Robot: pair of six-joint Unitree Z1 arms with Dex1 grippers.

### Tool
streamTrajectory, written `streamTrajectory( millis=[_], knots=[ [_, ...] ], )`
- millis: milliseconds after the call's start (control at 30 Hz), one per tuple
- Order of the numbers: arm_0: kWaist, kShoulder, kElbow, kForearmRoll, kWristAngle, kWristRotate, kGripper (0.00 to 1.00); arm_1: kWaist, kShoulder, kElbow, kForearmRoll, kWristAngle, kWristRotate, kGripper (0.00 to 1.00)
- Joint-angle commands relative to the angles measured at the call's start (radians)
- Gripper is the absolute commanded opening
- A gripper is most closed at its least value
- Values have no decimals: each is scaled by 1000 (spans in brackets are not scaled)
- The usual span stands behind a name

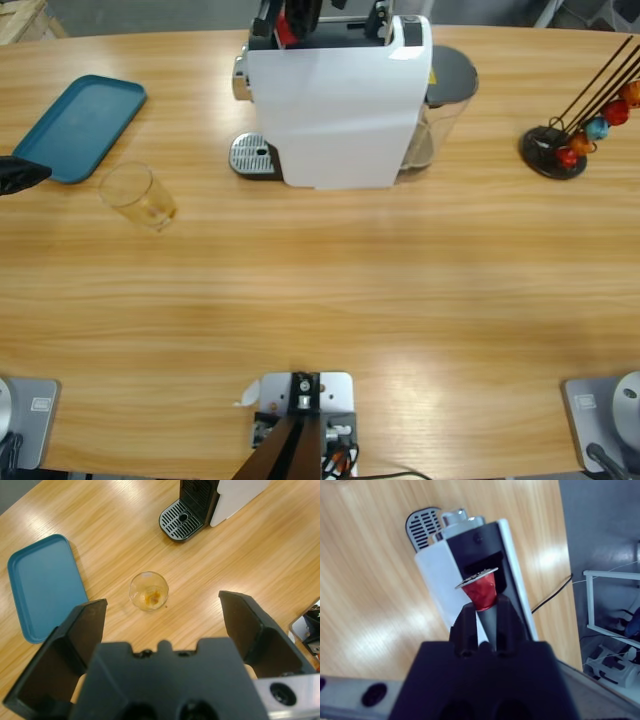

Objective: Pour coffee

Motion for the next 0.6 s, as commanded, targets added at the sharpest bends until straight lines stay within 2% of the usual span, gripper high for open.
streamTrajectory(
  millis=[33,600],
  knots=[
    [-11,7,43,-3,-19,-4,968,-14,38,-384,-33,-45,-2,11],
    [-11,8,44,-7,-20,-4,968,-14,77,-408,-37,-52,38,11]
  ],
)
